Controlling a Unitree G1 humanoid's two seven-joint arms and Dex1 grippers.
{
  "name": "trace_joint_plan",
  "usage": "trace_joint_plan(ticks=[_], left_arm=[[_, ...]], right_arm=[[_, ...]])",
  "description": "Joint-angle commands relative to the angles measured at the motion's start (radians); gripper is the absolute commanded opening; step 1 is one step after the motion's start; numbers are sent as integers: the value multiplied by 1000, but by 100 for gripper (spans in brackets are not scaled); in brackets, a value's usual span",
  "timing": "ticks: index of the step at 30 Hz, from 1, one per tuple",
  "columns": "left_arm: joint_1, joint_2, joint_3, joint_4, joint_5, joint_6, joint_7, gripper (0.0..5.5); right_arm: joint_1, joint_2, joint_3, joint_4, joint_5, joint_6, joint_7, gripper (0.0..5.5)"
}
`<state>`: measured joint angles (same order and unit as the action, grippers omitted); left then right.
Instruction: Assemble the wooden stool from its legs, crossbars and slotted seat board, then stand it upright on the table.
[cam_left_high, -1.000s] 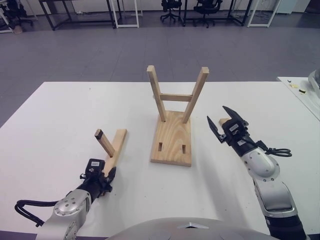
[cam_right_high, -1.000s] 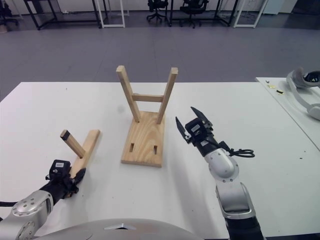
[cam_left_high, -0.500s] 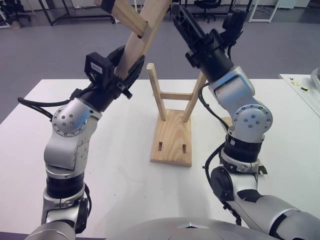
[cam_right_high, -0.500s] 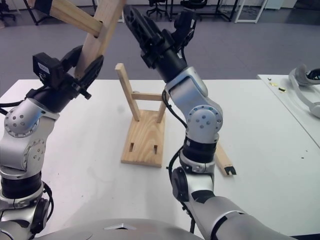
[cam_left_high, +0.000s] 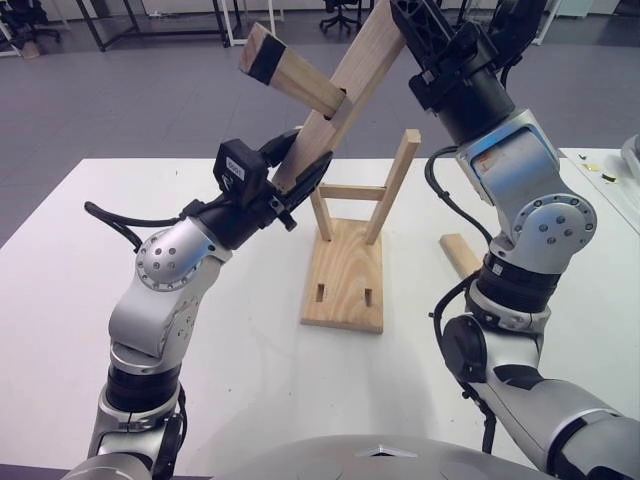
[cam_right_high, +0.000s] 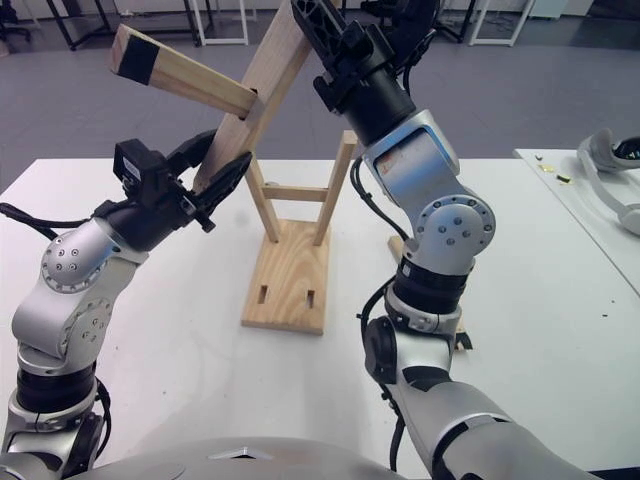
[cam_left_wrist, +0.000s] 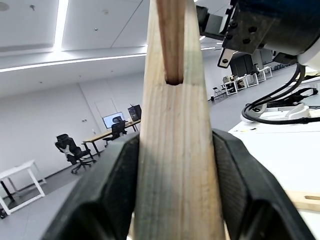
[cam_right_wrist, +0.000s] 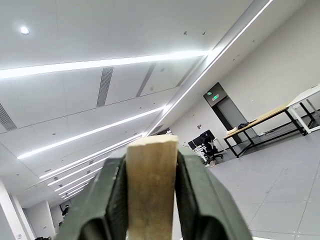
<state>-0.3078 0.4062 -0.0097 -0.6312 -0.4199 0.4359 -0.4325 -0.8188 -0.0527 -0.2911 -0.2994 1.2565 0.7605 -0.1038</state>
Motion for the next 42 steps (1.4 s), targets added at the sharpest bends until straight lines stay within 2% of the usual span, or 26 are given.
trace_joint_plan(ticks=[1, 5, 6, 9, 12, 14, 18, 23, 29, 32, 37, 42], left_arm=[[-11, 10, 21, 2, -39, 28, -16, 204], [11, 14, 32, 32, -31, 46, -13, 204], [38, 19, 36, 46, -23, 38, -24, 243], [164, 32, 61, 73, 9, -12, -41, 294], [317, 0, 96, 73, 38, -59, 1, 345], [399, -27, 98, 110, 88, -88, 50, 385], [455, -65, 18, 286, 161, 24, 124, 388], [432, -64, -81, 388, 200, 87, 90, 388], [403, -7, -204, 407, 230, 186, -2, 388], [385, -80, -170, 352, 136, 272, 2, 388], [379, -140, -145, 290, 61, 367, 19, 388], [363, -155, -101, 264, 55, 394, 44, 388]], right_arm=[[25, -40, 7, -25, 12, 3, -25, 110], [129, -42, -25, -93, 26, -29, -103, 110], [179, -38, -43, -125, 27, -42, -144, 110], [393, -47, -93, -295, 15, -74, -276, 103], [621, -55, -93, -448, 24, -80, -364, 103], [709, -73, -87, -490, 16, -90, -392, 103], [831, -105, -44, -526, -87, -82, -429, 103], [878, -140, 42, -528, -177, -76, -398, 103], [916, -82, 78, -488, -273, -143, -418, 103], [916, -72, 112, -485, -332, -161, -417, 103], [914, -109, 154, -502, -418, -150, -380, 103], [960, -235, 218, -545, -562, -121, -280, 103]])
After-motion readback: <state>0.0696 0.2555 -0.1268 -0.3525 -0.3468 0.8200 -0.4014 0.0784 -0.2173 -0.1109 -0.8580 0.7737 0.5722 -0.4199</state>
